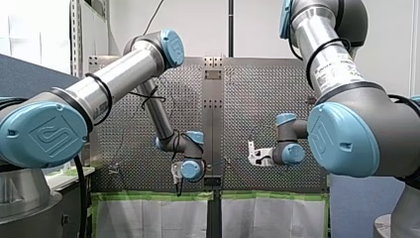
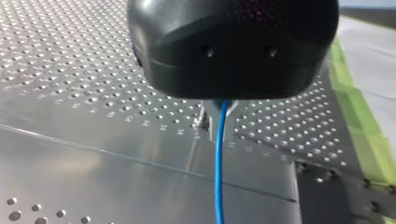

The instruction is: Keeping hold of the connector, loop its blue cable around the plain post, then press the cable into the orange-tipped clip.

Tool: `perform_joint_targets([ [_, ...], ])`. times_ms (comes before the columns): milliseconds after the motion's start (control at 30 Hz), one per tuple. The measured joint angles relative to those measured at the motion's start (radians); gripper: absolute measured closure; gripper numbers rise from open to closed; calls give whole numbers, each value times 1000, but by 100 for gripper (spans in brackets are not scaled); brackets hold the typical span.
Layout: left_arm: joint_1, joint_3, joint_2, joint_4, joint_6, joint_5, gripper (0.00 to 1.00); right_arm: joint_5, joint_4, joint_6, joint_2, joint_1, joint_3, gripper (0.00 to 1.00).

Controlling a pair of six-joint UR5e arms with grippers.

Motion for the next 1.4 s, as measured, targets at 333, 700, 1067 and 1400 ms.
perform_joint_targets([
  [333, -28, -19, 33, -5, 43, -18, 100, -2, 5, 10, 0, -32, -4, 100],
  [700, -45, -20, 75, -16, 67, -26, 100, -7, 16, 11, 0, -64, -14, 100],
  [1067, -45, -20, 75, -23, 70, -27, 100, -14, 18, 14, 0, -87, -16, 100],
  [1400, -57, -20, 75, -28, 93, -29, 100, -16, 18, 15, 0, -95, -19, 100],
])
